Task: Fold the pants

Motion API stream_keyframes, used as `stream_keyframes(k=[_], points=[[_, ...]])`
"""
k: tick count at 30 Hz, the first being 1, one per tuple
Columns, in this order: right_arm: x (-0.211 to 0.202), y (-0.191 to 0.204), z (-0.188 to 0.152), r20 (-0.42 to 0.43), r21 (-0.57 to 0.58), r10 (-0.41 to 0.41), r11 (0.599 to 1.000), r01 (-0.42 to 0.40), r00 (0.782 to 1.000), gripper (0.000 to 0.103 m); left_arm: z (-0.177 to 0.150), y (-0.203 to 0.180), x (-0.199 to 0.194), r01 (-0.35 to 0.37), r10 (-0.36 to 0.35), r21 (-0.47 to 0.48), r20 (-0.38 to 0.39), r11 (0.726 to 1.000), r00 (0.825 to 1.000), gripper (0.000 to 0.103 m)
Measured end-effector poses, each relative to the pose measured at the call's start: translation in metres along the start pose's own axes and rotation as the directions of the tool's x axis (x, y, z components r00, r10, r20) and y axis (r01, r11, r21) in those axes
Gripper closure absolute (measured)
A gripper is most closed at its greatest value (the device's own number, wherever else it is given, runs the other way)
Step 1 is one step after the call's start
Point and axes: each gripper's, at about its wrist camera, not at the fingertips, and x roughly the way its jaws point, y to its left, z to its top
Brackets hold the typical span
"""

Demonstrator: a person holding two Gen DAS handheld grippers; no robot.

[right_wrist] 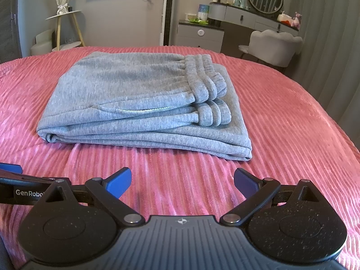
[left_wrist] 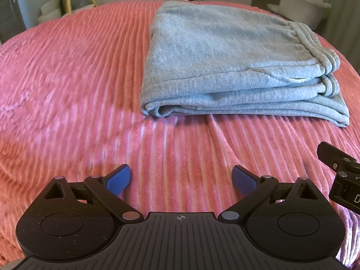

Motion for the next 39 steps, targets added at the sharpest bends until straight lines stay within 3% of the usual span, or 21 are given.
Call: stream_keyframes(k=[39], points=[[0.0006, 0.0014, -0.0001, -0.004, -0.011, 0.0, 1.0, 0.0, 1.0, 0.005, 0.001, -0.0027, 0.0007, -0.003, 0.003, 0.003, -0.002, 1.0, 1.0, 0.003]])
